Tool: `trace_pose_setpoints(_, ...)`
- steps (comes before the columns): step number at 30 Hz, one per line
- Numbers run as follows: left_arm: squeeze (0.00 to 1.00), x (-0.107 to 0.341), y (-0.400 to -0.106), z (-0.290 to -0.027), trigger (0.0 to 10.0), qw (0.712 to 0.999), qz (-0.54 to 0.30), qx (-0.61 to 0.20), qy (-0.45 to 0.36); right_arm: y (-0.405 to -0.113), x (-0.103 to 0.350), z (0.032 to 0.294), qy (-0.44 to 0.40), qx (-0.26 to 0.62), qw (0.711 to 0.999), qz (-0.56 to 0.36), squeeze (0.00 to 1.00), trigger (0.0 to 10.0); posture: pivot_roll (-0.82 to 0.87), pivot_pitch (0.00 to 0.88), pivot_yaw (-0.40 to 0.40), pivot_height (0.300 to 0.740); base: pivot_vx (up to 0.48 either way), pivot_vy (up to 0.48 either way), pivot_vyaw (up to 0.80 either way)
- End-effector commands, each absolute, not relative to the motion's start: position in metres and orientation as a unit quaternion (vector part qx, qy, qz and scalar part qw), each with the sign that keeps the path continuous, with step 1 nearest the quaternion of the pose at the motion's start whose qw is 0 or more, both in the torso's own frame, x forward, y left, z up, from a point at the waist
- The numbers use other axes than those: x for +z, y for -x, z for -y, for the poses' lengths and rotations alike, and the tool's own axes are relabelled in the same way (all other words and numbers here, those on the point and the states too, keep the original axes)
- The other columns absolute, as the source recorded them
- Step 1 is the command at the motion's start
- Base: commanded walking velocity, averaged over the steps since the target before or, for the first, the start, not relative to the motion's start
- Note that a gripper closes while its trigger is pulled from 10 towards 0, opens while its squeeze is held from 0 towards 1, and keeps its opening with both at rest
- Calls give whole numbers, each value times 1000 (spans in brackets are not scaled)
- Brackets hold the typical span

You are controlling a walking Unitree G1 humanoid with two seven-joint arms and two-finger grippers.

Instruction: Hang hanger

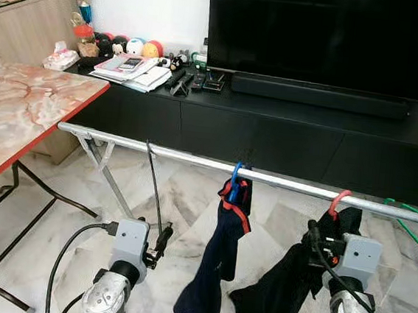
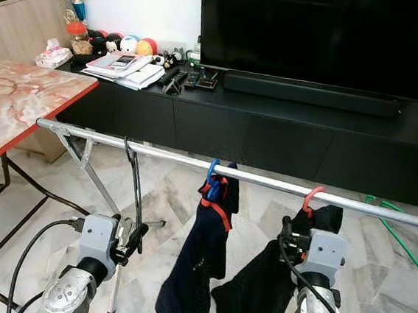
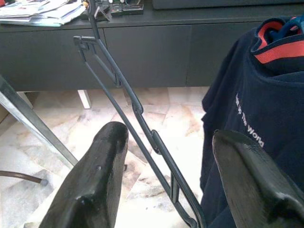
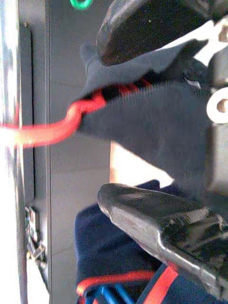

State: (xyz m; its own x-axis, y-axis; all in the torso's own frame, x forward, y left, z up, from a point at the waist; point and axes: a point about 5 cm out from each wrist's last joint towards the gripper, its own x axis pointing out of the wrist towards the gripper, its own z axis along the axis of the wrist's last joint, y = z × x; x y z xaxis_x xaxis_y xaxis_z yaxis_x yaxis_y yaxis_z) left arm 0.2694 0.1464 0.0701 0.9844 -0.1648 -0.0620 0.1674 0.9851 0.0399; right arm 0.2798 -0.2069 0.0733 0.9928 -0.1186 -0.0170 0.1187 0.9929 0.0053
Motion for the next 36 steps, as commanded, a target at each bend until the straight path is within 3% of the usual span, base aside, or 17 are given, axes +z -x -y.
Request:
trace_pose_setpoints(1, 0, 68, -270, -146, 10000, 995, -33, -86, -26, -279, 76, 201, -11, -41, 999, -1, 0, 10000, 5, 70, 30, 740, 0, 0, 0)
trace_pose_setpoints(10, 0, 67, -270, -145, 10000, 995, -35, -88, -25, -274, 77, 195, 6, -3, 1000, 2, 0, 10000, -2, 73, 31, 740, 0, 0, 0)
trace_pose_setpoints(17, 0, 67, -270, -145, 10000, 995, -36, -89, -26, -274, 72, 216, 21, -82, 996, -19, 0, 10000, 3, 72, 30, 740, 0, 0, 0)
trace_pose_setpoints(19, 0, 66, -270, -146, 10000, 995, -37, -88, -27, -274, 74, 228, 16, -123, 992, -17, 498, 10000, 4, 71, 31, 740, 0, 0, 0)
trace_pose_setpoints(23, 0, 66, -270, -146, 10000, 995, -37, -88, -27, -273, 74, 237, 12, -150, 988, -20, 498, 10000, 4, 71, 31, 740, 0, 0, 0)
trace_pose_setpoints(24, 0, 66, -270, -146, 10000, 995, -38, -89, -27, -273, 72, 240, 3, -155, 987, -31, 424, 10000, 2, 72, 32, 740, 0, 0, 0)
trace_pose_setpoints(25, 0, 66, -270, -146, 10000, 995, -38, -89, -27, -273, 72, 240, 3, -155, 987, -31, 424, 10000, 2, 72, 32, 740, 0, 0, 0)
trace_pose_setpoints(28, 0, 66, -270, -144, 10000, 995, -39, -92, -26, -275, 64, 233, 2, -108, 992, -69, 0, 10000, -1, 72, 33, 740, 0, 0, 0)
trace_pose_setpoints(33, 0, 66, -271, -143, 10000, 994, -39, -94, -27, -279, 54, 206, 8, 0, 994, -105, 0, 10000, 2, 72, 32, 740, 0, 0, 0)
trace_pose_setpoints(36, 0, 66, -271, -143, 10000, 995, -39, -93, -27, -281, 55, 203, 20, 6, 994, -105, 0, 10000, 5, 73, 33, 740, 0, 0, 0)
